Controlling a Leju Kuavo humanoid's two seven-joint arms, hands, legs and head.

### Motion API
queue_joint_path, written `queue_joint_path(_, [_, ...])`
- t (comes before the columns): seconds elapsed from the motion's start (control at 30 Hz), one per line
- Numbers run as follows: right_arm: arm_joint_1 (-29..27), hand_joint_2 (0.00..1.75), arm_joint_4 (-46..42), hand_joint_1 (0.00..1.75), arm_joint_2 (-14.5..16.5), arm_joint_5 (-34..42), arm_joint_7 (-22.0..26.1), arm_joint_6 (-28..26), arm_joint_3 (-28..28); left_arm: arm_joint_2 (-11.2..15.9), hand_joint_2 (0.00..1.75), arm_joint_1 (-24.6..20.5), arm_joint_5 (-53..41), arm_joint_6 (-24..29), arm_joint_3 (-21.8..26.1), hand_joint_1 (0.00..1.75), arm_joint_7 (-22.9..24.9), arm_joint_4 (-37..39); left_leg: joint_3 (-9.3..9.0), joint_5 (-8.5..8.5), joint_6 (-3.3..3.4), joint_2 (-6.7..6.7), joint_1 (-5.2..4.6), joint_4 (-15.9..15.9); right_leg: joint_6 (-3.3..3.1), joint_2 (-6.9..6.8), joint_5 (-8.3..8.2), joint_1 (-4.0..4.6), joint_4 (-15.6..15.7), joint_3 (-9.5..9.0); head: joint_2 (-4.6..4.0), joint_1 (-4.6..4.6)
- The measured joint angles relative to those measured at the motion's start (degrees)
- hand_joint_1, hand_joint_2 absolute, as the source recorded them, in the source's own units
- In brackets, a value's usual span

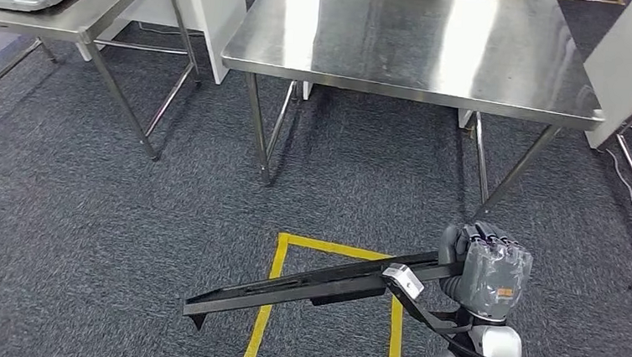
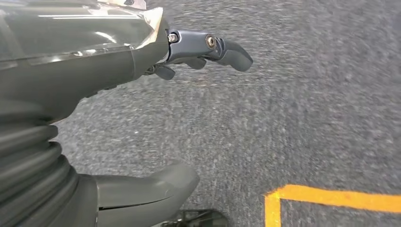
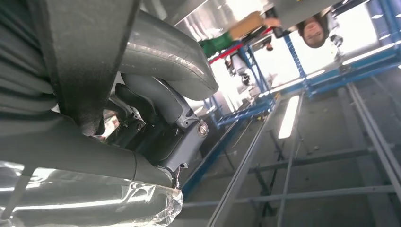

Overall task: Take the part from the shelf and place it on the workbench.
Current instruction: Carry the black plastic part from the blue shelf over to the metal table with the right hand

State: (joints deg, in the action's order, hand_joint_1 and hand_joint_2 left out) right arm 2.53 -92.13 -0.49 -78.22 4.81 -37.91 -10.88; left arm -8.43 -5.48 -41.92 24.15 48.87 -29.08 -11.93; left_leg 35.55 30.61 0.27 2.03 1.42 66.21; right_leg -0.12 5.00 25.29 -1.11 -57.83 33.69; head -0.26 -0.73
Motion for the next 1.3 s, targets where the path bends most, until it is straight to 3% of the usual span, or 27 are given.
queue_joint_path(0.07, [0.12, 1.75, 0.01, 1.75, 0.08, 0.08, 0.07, 0.01, 0.01, 0.03, 1.75, -0.01, -0.01, 0.0, 0.06, 0.0, -0.07, 0.01, -2.92, -2.53, 0.44, 2.5, 0.08, -6.48, 0.33, 1.48, -0.14, 0.17, -0.13, 0.22, 0.0, -0.03])
queue_joint_path(0.1, [0.19, 1.75, 0.01, 1.75, 0.11, 0.14, 0.08, 0.0, 0.01, 0.04, 1.75, -0.01, -0.01, 0.0, 0.08, 0.0, -0.13, 0.01, -3.34, -2.59, 0.59, 3.07, 0.01, -7.48, 0.66, 2.1, -0.28, 0.16, -0.13, 0.47, 0.0, 0.02])
queue_joint_path(0.17, [0.28, 1.75, 0.02, 1.75, 0.14, 0.19, 0.15, 0.0, 0.02, -0.01, 1.75, -0.09, 0.01, 0.0, 0.1, 0.0, -0.25, 0.01, -3.41, -2.83, 0.99, 1.8, -0.22, -7.9, 1.55, 3.24, -0.64, 0.15, 0.1, 1.06, 0.01, 0.12])
queue_joint_path(0.23, [0.41, 1.75, -0.01, 1.75, 0.1, -1.04, 0.26, 0.0, 0.16, -0.08, 1.75, -0.22, 0.02, 0.03, 0.11, 0.0, -0.39, 0.0, -3.7, -3.46, 1.81, 0.43, -0.21, -8.77, 1.89, 1.21, 0.02, 0.39, -1.23, 2.16, 0.01, 0.37])
queue_joint_path(0.3, [0.78, 1.75, -0.02, 1.75, 0.14, -3.17, 0.29, -0.01, 0.4, -0.08, 1.75, -0.19, 0.03, 0.09, 0.21, 0.0, -0.52, 0.0, -3.81, -3.86, 2.33, -0.86, -0.26, -9.32, 1.55, -2.68, 2.74, 0.47, -6.8, 4.92, 0.0, 0.97])
queue_joint_path(0.37, [1.0, 1.75, -0.01, 1.75, 0.2, -4.46, 0.27, -0.01, 0.61, -0.05, 1.75, -0.08, 0.03, 0.13, 0.33, 0.0, -0.58, 0.0, -3.65, -3.88, 2.42, -2.03, -0.38, -9.31, 1.56, -4.2, 5.65, 0.25, -14.13, 8.3, 0.0, 1.36])
queue_joint_path(0.4, [0.99, 1.75, -0.01, 1.75, 0.22, -4.84, 0.24, -0.01, 0.69, -0.07, 1.75, -0.05, 0.04, 0.13, 0.37, 0.0, -0.62, 0.0, -3.61, -3.88, 2.41, -2.49, -0.4, -9.29, 1.88, -4.39, 6.17, 0.09, -15.98, 9.0, 0.0, 1.38])
queue_joint_path(0.43, [0.99, 1.75, 0.0, 1.75, 0.23, -5.22, 0.19, 0.0, 0.77, -0.09, 1.75, -0.04, 0.05, 0.1, 0.39, 0.0, -0.66, 0.0, -3.61, -3.86, 2.36, -2.85, -0.38, -9.26, 2.39, -4.5, 5.74, -0.08, -15.37, 8.38, 0.0, 1.42])
queue_joint_path(0.5, [1.02, 1.75, -0.01, 1.75, 0.23, -5.88, 0.07, -0.01, 0.88, -0.17, 1.75, -0.09, 0.07, 0.03, 0.39, 0.0, -0.74, 0.0, -3.76, -3.74, 2.09, -3.27, -0.31, -9.16, 3.49, -5.0, 3.09, -0.46, -7.69, 3.78, 0.0, 1.62])
queue_joint_path(0.57, [1.08, 1.75, -0.03, 1.75, 0.29, -6.23, -0.05, -0.01, 0.92, -0.2, 1.75, -0.18, 0.08, 0.0, 0.41, 0.0, -0.8, 0.0, -3.81, -3.47, 1.54, -3.46, -0.55, -8.92, 3.54, -5.53, 1.05, -0.52, -0.75, -0.22, 0.01, 1.86])
queue_joint_path(0.6, [1.12, 1.75, -0.03, 1.75, 0.34, -6.31, -0.1, 0.0, 0.93, -0.17, 1.75, -0.22, 0.09, 0.0, 0.44, 0.0, -0.82, 0.0, -3.77, -3.29, 1.61, -3.49, -0.7, -8.77, 3.28, -5.62, 0.72, -0.61, 0.54, -0.94, 0.01, 1.81])
queue_joint_path(0.7, [1.27, 1.75, -0.02, 1.75, 0.51, -6.49, -0.24, 0.0, 0.96, -0.1, 1.75, -0.24, 0.24, -0.08, 0.57, 0.0, -0.84, 0.01, -3.63, -3.25, 2.52, -3.48, -0.71, -8.7, 2.82, -5.34, 0.55, -0.64, 0.74, -0.97, 0.01, 1.31])
queue_joint_path(0.73, [1.32, 1.75, -0.02, 1.75, 0.55, -6.52, -0.27, 0.0, 0.96, -0.13, 1.75, -0.24, 0.34, -0.26, 0.65, 0.0, -0.72, 0.01, -3.64, -3.4, 2.48, -3.49, -0.63, -8.82, 2.8, -5.31, 0.56, -0.5, 0.74, -0.95, 0.01, 1.19])
queue_joint_path(1.0, [2.74, 1.75, 0.92, 1.75, 0.54, -6.58, -1.18, -0.01, 0.96, -0.14, 1.75, -0.39, 1.2, -3.23, 1.6, 0.0, 2.8, 0.01, -3.73, -3.79, 0.44, -3.49, -0.13, -9.29, 2.01, -5.28, 0.54, 0.18, 0.65, -0.72, 0.01, 0.84])
queue_joint_path(1.03, [2.92, 1.75, 1.07, 1.75, 0.54, -6.52, -1.26, -0.01, 0.93, -0.08, 1.75, -0.39, 1.2, -3.69, 1.69, 0.0, 3.19, 0.01, -3.68, -3.68, 0.44, -3.49, -0.16, -9.2, 2.07, -5.3, 0.5, 0.01, 0.75, -0.75, 0.01, 0.84])
queue_joint_path(1.1, [3.23, 1.75, 1.28, 1.75, 0.56, -6.44, -1.37, 0.0, 0.82, 0.09, 1.75, -0.4, 1.16, -4.32, 1.85, 0.0, 3.81, 0.01, -3.56, -3.48, 0.97, -3.49, -0.33, -9.48, 2.52, -5.33, 0.0, -0.34, 0.78, -0.97, 0.01, 0.66])
queue_joint_path(1.13, [3.33, 1.75, 1.39, 1.75, 0.58, -6.44, -1.5, 0.01, 0.76, 0.19, 1.75, -0.4, 1.1, -4.57, 1.89, 0.0, 4.05, 0.01, -3.66, -3.31, 1.4, -3.47, -0.39, -9.96, 3.06, -5.32, -0.56, -0.41, 0.5, -1.12, 0.01, 0.51])
queue_joint_path(1.2, [3.53, 1.75, 1.65, 1.75, 0.54, -6.51, -1.91, 0.01, 0.67, 0.24, 1.75, -0.39, 0.98, -4.92, 1.94, 0.0, 4.31, 0.02, -4.62, -3.43, 2.11, -3.37, -0.28, -11.49, 3.63, -5.25, -0.84, -0.24, -0.89, -0.64, 0.01, 0.36])
queue_joint_path(1.23, [3.65, 1.75, 1.78, 1.75, 0.51, -6.55, -2.13, 0.01, 0.64, 0.24, 1.75, -0.37, 0.93, -4.98, 1.97, 0.0, 4.43, 0.02, -5.26, -3.4, 2.32, -3.31, -0.16, -11.87, 3.45, -5.18, -0.05, -0.26, -2.29, 0.17, 0.01, 0.43])
queue_joint_path(1.3, [3.78, 1.75, 2.01, 1.75, 0.48, -6.59, -2.48, 0.01, 0.57, 0.31, 1.75, -0.35, 0.92, -5.0, 2.02, 0.0, 4.55, 0.01, -5.96, -3.32, 2.42, -3.25, 0.02, -12.05, 3.03, -5.06, 2.84, -0.48, -8.07, 3.5, -0.01, 0.89])
